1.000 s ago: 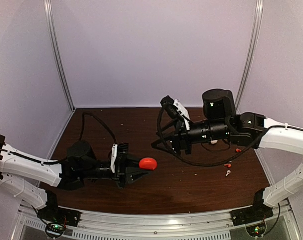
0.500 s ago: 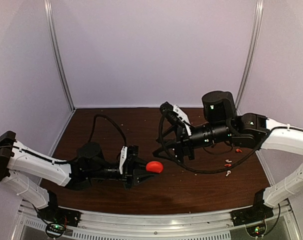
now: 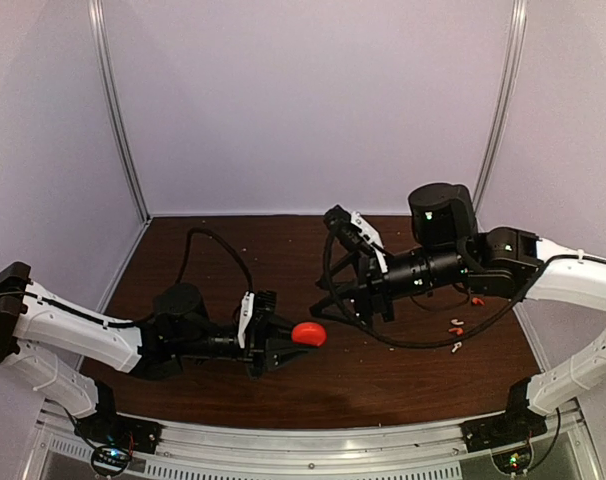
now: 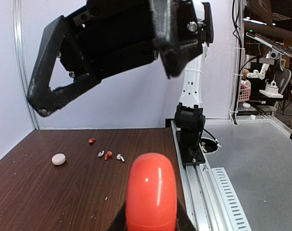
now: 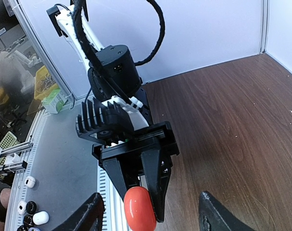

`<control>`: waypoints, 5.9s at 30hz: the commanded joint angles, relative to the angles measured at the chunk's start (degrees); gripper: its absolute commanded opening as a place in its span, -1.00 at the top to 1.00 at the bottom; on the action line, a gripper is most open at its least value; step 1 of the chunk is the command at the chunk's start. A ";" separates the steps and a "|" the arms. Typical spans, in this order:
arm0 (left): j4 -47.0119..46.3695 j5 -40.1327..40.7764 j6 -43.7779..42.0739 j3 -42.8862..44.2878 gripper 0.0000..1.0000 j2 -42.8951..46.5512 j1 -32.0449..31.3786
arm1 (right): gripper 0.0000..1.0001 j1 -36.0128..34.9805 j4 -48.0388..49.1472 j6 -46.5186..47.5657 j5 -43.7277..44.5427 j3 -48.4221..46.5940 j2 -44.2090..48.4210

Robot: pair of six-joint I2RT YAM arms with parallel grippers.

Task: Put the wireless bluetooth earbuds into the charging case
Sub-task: Open the charging case, then pick up the left earbud from the corner of the board.

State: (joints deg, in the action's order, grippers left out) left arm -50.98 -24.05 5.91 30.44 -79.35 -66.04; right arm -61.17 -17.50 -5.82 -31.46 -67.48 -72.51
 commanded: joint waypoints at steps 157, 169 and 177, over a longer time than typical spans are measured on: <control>-30.13 -16.73 6.91 -0.37 1.00 -12.52 9.09 | 0.18 60.21 -28.03 3.49 47.31 -3.07 -39.21; -30.46 -16.77 7.06 -0.53 1.00 -12.01 9.09 | 0.30 63.91 -27.71 3.66 38.49 -4.37 -41.85; -29.58 -16.48 6.46 -0.81 1.00 -11.33 9.13 | 0.37 65.03 -27.59 3.78 34.37 -5.31 -43.81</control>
State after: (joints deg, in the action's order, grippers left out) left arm -76.90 -40.10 12.40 29.65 -91.46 -57.32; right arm 3.14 -46.22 -1.72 8.56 -73.93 -111.35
